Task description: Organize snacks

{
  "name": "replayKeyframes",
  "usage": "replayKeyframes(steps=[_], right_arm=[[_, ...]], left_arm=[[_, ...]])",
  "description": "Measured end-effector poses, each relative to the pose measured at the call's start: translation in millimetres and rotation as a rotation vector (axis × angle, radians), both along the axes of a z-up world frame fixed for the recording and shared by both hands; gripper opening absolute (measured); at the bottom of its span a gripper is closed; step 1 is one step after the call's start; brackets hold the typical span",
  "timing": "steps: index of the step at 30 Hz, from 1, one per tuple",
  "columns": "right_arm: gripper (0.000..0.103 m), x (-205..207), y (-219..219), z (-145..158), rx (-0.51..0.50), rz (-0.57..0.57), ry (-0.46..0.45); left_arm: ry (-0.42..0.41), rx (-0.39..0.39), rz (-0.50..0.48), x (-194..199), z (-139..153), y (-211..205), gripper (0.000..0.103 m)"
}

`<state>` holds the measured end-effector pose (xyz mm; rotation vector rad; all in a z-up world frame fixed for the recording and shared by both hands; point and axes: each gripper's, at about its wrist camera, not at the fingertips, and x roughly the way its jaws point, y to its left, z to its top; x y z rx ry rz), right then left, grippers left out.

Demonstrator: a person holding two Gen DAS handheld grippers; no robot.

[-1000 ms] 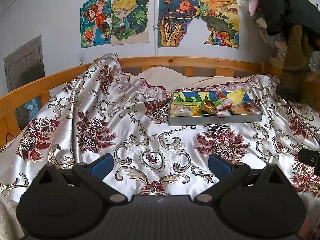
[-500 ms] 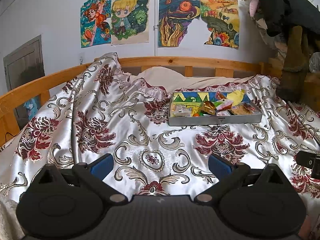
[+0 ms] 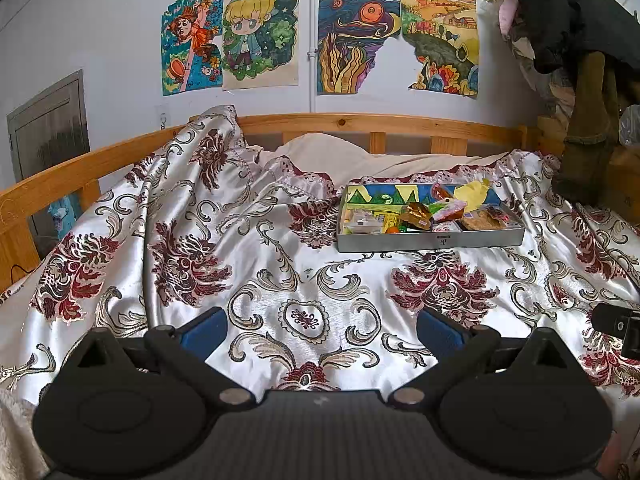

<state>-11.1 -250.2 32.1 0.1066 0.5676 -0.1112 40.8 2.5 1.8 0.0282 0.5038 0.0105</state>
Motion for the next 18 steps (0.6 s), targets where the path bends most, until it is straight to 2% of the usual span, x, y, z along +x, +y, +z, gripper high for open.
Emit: replayKeyframes(steps=[18], right_arm=[[0.102, 0.1, 0.8, 0.2, 0.0, -0.001, 0.002]], left_arm=[[0.004, -0.003, -0.002, 0.0, 0.6, 0.2, 0.103]])
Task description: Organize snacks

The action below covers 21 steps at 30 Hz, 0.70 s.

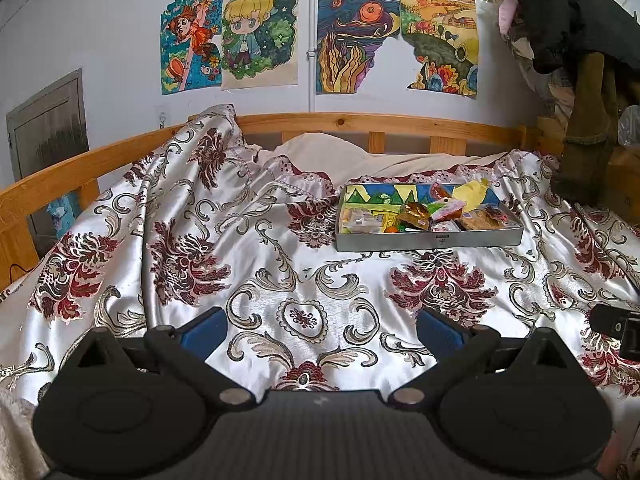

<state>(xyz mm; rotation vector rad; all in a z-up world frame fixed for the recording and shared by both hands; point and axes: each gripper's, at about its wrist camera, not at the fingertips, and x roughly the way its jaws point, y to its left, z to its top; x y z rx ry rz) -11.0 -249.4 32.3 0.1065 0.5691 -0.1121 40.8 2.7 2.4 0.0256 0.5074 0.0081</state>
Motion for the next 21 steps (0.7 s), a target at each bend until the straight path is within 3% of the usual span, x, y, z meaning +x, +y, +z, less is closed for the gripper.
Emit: replayKeyframes(steps=[21], right_arm=[[0.102, -0.6, 0.3, -1.9, -0.003, -0.002, 0.004]], left_arm=[[0.005, 0.065, 0.066, 0.8, -0.5, -2.4, 0.103]])
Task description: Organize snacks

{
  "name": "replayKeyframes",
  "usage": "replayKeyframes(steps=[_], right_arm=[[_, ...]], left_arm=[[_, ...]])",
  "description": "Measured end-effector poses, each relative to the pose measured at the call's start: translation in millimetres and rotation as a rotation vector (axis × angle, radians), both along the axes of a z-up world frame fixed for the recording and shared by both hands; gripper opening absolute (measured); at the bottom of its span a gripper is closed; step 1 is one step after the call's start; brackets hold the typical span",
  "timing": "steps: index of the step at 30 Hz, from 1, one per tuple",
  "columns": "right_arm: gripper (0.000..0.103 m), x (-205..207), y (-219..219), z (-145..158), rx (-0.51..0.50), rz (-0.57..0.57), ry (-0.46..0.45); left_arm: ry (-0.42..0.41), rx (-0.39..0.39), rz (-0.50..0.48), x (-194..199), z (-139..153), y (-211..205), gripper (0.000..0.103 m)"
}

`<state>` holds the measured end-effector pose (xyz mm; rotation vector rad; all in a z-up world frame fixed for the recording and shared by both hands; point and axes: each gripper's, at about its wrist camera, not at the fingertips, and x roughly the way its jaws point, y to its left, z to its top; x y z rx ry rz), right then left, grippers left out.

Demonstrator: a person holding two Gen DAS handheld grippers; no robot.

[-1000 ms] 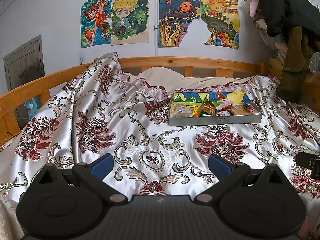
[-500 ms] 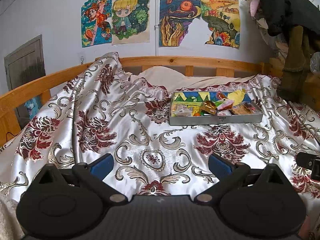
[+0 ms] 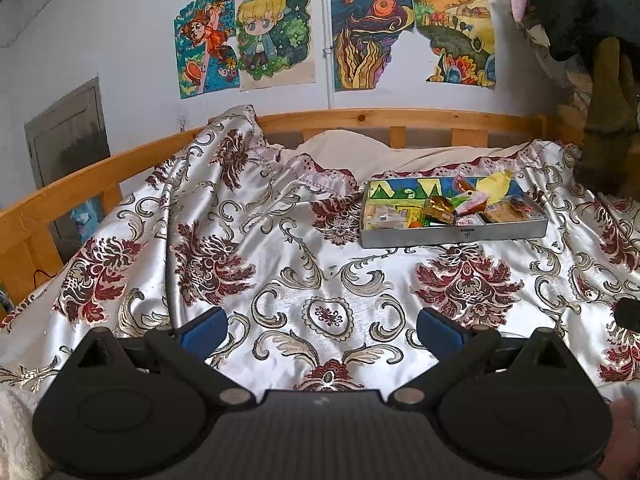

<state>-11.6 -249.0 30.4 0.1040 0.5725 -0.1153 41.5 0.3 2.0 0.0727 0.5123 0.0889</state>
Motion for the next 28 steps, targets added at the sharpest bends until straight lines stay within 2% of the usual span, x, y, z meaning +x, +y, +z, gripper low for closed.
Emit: replayKeyframes(steps=[28], right_arm=[[0.102, 1.0, 1.2, 1.1, 0.0, -0.001, 0.003]], left_arm=[[-0.004, 0.002, -0.013, -0.2, -0.4, 0.1, 0.103]])
